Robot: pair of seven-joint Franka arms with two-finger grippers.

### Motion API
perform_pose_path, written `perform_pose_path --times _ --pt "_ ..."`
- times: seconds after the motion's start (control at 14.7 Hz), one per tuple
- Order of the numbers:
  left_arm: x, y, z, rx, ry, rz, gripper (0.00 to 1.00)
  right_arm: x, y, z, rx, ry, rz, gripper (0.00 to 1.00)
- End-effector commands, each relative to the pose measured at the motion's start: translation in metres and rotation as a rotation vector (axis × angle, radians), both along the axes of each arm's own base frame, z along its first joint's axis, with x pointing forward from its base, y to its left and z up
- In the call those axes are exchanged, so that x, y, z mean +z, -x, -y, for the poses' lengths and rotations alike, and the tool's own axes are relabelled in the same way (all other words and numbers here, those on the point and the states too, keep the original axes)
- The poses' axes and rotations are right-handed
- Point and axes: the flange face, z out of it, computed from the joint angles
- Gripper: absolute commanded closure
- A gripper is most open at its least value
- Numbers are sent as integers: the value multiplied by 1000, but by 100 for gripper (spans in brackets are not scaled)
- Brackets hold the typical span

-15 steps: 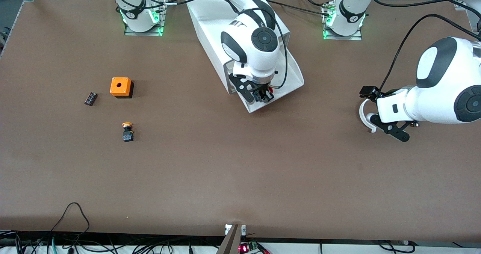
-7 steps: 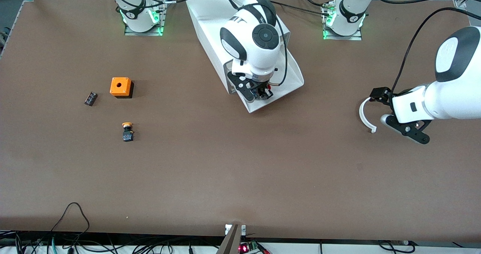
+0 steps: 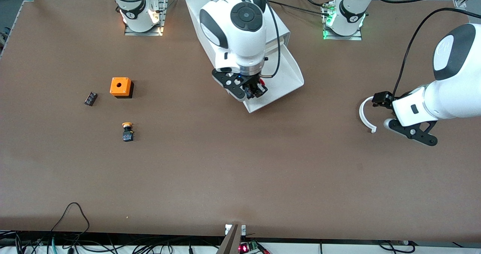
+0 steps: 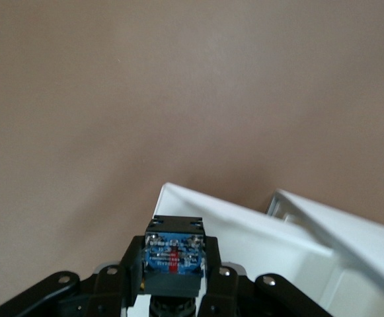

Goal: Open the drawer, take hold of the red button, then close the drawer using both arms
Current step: 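Lift the red button out with the right gripper while the left gripper returns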

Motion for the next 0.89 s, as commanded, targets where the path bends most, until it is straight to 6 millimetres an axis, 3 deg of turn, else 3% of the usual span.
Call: perform_pose_path --times 0.0,0.27,0.41,0.55,0.75,0.82 --pt "-14 -1 29 163 -43 26 0 18 -27 40 143 -10 -27 100" --pt "-52 3 66 330 -74 59 0 21 -73 106 400 1 -36 100" --pt "-79 8 97 422 -79 92 0 17 -95 145 535 11 -67 100" --pt "-110 21 137 521 -74 133 0 -2 -105 172 704 22 -120 100" --pt "-143 42 179 641 -64 164 1 -27 -122 210 869 16 -148 100" --pt "-152 52 194 683 -75 160 1 -24 -126 225 915 17 -131 100"
